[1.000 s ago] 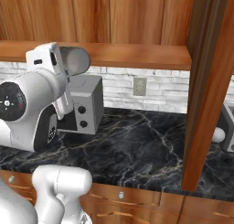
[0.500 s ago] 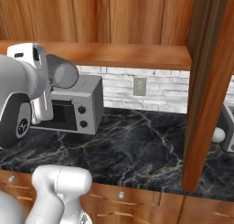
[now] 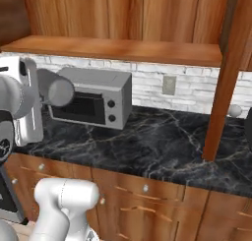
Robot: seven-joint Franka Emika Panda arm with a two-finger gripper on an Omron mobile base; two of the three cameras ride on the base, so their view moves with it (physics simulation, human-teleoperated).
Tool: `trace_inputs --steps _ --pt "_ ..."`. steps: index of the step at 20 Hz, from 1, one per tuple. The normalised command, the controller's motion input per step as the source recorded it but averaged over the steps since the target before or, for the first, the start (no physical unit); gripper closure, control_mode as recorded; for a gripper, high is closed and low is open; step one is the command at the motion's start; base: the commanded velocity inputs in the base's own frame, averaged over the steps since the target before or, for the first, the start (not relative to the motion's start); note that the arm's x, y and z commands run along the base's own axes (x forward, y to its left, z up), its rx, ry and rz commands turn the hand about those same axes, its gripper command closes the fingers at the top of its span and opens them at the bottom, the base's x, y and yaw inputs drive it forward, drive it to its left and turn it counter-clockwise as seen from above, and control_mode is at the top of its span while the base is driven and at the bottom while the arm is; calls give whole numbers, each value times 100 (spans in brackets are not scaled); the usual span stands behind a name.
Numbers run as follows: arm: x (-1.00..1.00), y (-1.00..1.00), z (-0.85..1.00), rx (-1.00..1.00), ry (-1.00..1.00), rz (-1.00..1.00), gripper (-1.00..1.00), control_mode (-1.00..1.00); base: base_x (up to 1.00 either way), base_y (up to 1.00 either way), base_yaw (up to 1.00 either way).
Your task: There is a bowl on the dining counter. Grab a lemon wedge from the fridge and place it in the bowl. Then get the liquor bottle and glass cup from the cabinet and place them next to the bowl.
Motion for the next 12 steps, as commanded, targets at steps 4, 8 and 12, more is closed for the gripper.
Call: trace_inputs --steps 4,8,12 --pt "0 0 0 0 0 0 100 100 -88 14 48" --pt "0 0 0 0 0 0 100 100 -77 8 56" --pt "0 0 0 0 0 0 100 100 -76 18 58"
